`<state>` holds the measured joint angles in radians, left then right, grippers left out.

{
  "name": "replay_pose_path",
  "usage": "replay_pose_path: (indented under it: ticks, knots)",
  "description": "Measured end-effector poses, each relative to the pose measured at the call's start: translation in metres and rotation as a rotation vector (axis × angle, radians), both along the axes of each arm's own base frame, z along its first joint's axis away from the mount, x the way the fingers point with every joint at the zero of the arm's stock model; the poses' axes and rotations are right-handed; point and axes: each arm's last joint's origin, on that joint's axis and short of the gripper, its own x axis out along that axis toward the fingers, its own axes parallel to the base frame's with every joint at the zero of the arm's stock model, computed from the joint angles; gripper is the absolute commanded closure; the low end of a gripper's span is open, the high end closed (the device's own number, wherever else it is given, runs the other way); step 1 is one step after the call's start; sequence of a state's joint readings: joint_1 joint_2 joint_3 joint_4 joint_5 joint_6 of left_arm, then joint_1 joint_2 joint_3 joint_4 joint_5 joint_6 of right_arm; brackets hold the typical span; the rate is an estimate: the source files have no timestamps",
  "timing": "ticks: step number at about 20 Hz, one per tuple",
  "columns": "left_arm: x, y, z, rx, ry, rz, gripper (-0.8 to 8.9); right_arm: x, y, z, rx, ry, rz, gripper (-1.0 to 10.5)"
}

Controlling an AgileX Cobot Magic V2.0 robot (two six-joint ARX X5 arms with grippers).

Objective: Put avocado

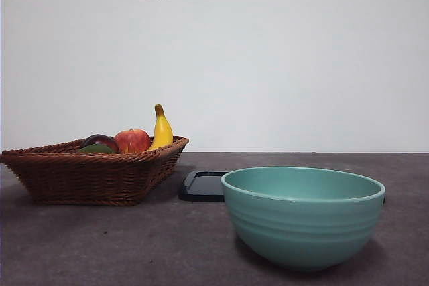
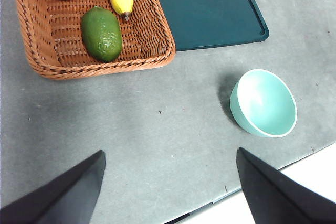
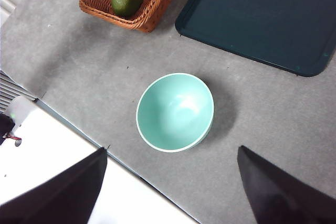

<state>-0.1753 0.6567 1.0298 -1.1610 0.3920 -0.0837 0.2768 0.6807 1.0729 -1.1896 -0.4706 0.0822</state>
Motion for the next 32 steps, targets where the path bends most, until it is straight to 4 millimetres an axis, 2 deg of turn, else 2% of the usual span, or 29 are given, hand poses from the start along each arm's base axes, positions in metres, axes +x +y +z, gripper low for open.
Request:
replay_pose_path:
  ticks: [4, 8, 11, 16, 19, 25, 28, 32]
  knots:
    - [0.009, -0.002, -0.002, 0.005, 0.027, 0.0, 4.08, 0.0, 0.0, 0.0, 0.0, 0.0, 0.0, 5.4]
    - [0.033, -0.009, 0.003, 0.003, 0.027, -0.025, 4.09, 0.0, 0.0, 0.0, 0.0, 0.0, 0.0, 5.4]
    - [0.063, -0.02, 0.009, 0.022, 0.002, -0.039, 4.11, 0.0, 0.0, 0.0, 0.0, 0.0, 0.0, 5.4]
    - [0.119, -0.046, 0.003, 0.161, 0.033, -0.001, 4.12, 0.0, 0.0, 0.0, 0.0, 0.0, 0.0, 5.4]
    - [0.153, -0.064, -0.014, 0.235, 0.052, 0.015, 4.12, 0.0, 0.0, 0.0, 0.0, 0.0, 0.0, 5.4]
    - [0.204, -0.091, -0.067, 0.362, 0.117, 0.044, 4.12, 0.0, 0.0, 0.0, 0.0, 0.0, 0.0, 5.4]
    - [0.219, -0.096, -0.09, 0.409, 0.144, 0.063, 4.12, 0.0, 0.0, 0.0, 0.0, 0.0, 0.0, 5.4]
    - [0.231, -0.1, -0.108, 0.444, 0.166, 0.07, 4.12, 0.0, 0.0, 0.0, 0.0, 0.0, 0.0, 5.4]
